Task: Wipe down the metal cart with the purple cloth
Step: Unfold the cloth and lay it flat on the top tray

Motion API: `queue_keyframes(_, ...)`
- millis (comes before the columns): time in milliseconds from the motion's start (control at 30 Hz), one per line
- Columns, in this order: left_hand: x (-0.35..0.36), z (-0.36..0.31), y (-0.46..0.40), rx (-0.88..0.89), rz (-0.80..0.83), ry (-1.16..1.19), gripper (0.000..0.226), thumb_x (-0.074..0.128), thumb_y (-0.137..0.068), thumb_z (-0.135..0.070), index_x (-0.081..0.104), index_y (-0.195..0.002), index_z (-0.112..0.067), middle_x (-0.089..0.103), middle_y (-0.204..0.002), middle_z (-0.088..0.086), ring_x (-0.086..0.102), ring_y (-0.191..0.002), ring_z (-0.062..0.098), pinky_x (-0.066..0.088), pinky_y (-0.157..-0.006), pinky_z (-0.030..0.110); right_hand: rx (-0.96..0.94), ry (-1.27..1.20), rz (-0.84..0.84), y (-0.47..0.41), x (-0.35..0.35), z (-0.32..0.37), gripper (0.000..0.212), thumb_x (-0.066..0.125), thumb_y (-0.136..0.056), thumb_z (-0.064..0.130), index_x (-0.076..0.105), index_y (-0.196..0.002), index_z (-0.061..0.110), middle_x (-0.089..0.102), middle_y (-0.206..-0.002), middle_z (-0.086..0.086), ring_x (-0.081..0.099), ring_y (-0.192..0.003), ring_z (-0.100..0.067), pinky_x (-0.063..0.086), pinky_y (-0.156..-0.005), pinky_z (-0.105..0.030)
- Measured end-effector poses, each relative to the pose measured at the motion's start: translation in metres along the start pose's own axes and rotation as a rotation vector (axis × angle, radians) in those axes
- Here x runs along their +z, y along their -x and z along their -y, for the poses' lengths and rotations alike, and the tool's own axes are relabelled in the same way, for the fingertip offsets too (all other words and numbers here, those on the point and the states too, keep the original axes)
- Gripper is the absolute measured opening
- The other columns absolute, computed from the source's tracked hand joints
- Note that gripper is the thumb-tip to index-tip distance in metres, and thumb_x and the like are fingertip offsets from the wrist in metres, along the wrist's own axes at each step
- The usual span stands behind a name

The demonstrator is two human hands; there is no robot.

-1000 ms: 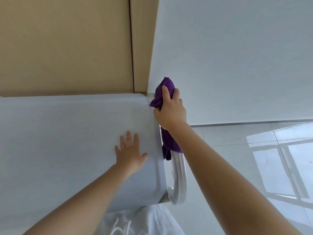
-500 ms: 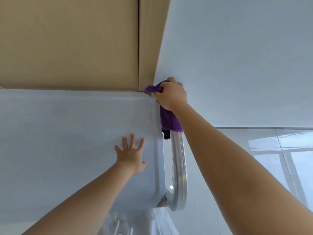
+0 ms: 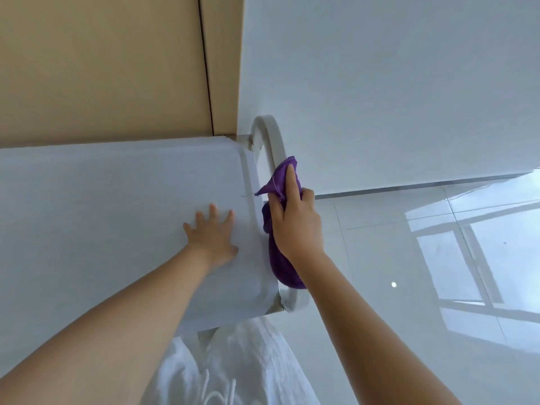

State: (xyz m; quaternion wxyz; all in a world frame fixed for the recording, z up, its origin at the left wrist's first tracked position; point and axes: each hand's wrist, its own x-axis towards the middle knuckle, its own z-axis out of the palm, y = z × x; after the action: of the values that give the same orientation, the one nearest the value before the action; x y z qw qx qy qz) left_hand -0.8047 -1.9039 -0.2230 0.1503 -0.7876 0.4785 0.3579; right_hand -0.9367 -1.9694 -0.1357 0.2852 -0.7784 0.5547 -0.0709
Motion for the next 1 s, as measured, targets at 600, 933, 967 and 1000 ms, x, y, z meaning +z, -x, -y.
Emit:
queue_keyframes(600,0.103,-0.025,0.086,0.196,-0.157,-0.038,0.060,0.026,-0.100,-0.027,-0.007,-0.149,-0.014,-0.019,-0.155,0.007,-0.018,-0.143,0.026,-0.003,-0.115,0.041,0.209,-0.676,-0.288,0.100,0.054,-0.065,0.041,0.022,-0.077,0.053,0.028,-0.054,0.020,0.033,-0.038,0.012,0.029,-0.041,-0.006,0.026,-0.048,-0.029)
queue_keyframes(933,0.114,-0.022,0.105,0.192,-0.116,0.036,0.068,0.034,-0.098,-0.026,-0.008,-0.148,-0.010,-0.015,-0.156,0.005,-0.012,-0.144,0.021,-0.002,-0.116,0.036,0.552,-0.965,0.062,0.110,0.053,-0.066,0.027,0.037,-0.069,0.026,0.042,-0.046,0.014,0.041,-0.032,-0.005,0.040,-0.045,-0.023,0.031,-0.050,-0.028)
queue_keyframes(967,0.111,-0.023,0.106,0.185,-0.117,0.029,0.068,0.034,-0.098,-0.026,-0.009,-0.148,-0.010,-0.016,-0.156,0.004,-0.013,-0.144,0.021,-0.002,-0.116,0.036,0.580,-0.967,0.039,0.110,0.051,-0.064,0.020,0.035,-0.067,0.024,0.038,-0.051,0.012,0.039,-0.032,-0.003,0.038,-0.041,-0.021,0.030,-0.048,-0.026)
queue_keyframes(1000,0.111,-0.023,0.106,0.186,-0.126,0.030,0.068,0.035,-0.098,-0.027,-0.008,-0.148,-0.010,-0.015,-0.157,0.004,-0.012,-0.144,0.020,-0.001,-0.116,0.036,0.617,-0.974,-0.003,0.111,0.049,-0.060,0.020,0.036,-0.070,0.025,0.037,-0.054,0.012,0.039,-0.033,-0.002,0.037,-0.040,-0.021,0.031,-0.046,-0.025)
